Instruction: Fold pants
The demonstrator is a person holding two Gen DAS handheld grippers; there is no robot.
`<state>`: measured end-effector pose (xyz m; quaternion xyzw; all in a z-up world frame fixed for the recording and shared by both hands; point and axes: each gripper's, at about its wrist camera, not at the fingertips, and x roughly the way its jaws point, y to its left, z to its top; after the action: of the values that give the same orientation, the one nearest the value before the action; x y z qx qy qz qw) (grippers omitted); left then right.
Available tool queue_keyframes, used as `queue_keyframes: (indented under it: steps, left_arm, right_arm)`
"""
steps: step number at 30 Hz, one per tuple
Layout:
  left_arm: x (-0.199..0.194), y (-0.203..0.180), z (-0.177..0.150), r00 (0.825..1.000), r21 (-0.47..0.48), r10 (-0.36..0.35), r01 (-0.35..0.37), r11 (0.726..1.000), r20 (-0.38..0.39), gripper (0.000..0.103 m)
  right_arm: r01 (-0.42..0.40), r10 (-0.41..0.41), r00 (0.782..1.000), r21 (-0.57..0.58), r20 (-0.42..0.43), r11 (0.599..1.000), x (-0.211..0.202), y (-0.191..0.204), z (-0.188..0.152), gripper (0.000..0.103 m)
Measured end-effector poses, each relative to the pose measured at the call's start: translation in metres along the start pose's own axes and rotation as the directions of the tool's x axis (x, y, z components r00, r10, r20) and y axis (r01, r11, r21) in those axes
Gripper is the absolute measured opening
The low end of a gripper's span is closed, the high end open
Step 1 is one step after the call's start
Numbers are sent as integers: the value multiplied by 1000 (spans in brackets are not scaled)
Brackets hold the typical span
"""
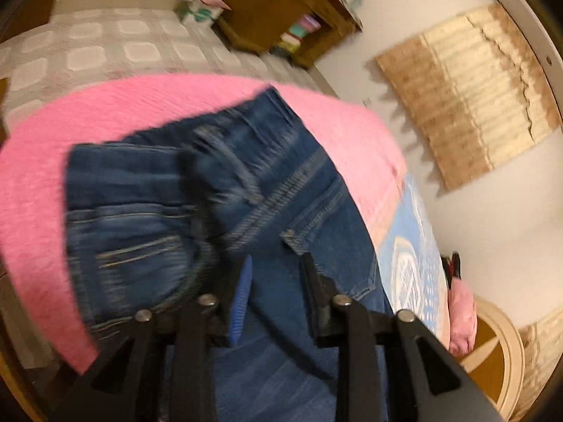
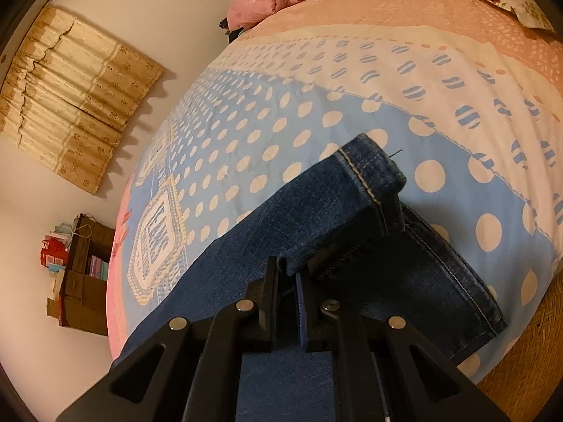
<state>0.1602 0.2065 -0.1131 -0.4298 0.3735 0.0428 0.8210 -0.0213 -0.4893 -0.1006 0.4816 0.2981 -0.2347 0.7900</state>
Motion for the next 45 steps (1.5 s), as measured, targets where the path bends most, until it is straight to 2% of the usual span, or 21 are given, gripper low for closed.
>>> queue_keyframes:
  steps: [1,3,6,11,14,15,17,19,23,24,28,30,32,34,37,40,41,43,45]
  left_arm:
    - [0,3,-1,1000,-3,7,-7,1000,-6,56]
    - [7,7,-1,999,-9,37,-37,999,-27,63]
    - [22,6,-3,998,-33,57,-59,998,-38,63]
    - [42,-15,3,979,3,200,-201,980,35,65]
    - [51,-15,10,976,-33,211,-209,977,47,71]
    - [50,-16,11,979,-49,196,-193,980,60,69]
    - [47,-16,12,988,-44,141,-139,989,66,51]
    - [43,-10,12,992,-28,112,-110,994,59,24]
    - [30,-4,19,997,-26,68,-67,997,43,16]
    - [26,-8,21,998,-10,55,-54,998,43,9]
    - [18,-28,35,998,86,12,-17,996,58,10]
    - [24,-33,42,999,112,-11,7,994,31,10]
    - [35,-38,47,1000,163,22,-22,986,3,10]
    - [46,-39,48,994,190,105,-101,977,-12,11]
    - [54,-32,46,986,155,162,-156,975,-26,15]
    - [61,-27,42,983,136,178,-172,976,-37,18]
    - [62,-26,42,986,131,163,-156,979,-39,18]
    - [64,-26,42,993,129,111,-104,986,-45,7]
    - [61,-32,47,998,131,51,-45,990,-43,6]
  right_arm:
    - [0,0,1000,1,-1,1000,1,0,0,8]
    - [1,-1,1000,3,-2,1000,4,-1,1,8]
    - [-3,3,1000,7,1,1000,4,0,-1,8]
    - [4,-4,1000,-3,-4,1000,4,0,-1,8]
    - [2,-2,1000,2,-2,1000,4,-1,-1,8]
    - [4,-4,1000,0,-1,1000,4,-1,-2,8]
    - [8,-8,1000,-4,2,1000,4,0,-3,8]
    - [13,-13,1000,-5,6,1000,5,0,-4,8]
    - [35,-34,999,-23,13,999,5,4,-6,8]
    - [41,-40,999,-40,20,998,3,9,-5,8]
    - [32,-28,998,-86,54,996,-10,26,-3,8]
    - [22,-16,998,-97,64,995,-15,32,-1,8]
    - [15,-9,998,-99,65,995,-18,35,-1,8]
    - [19,-13,998,-102,63,995,-17,35,-3,8]
    - [35,-31,998,-88,54,995,-12,28,-6,8]
    - [52,-49,998,-65,44,997,-3,19,-7,8]
    - [58,-56,998,-56,39,997,2,15,-7,8]
    - [72,-71,997,-47,30,996,8,12,-7,8]
    - [77,-76,997,-51,31,996,12,15,-5,8]
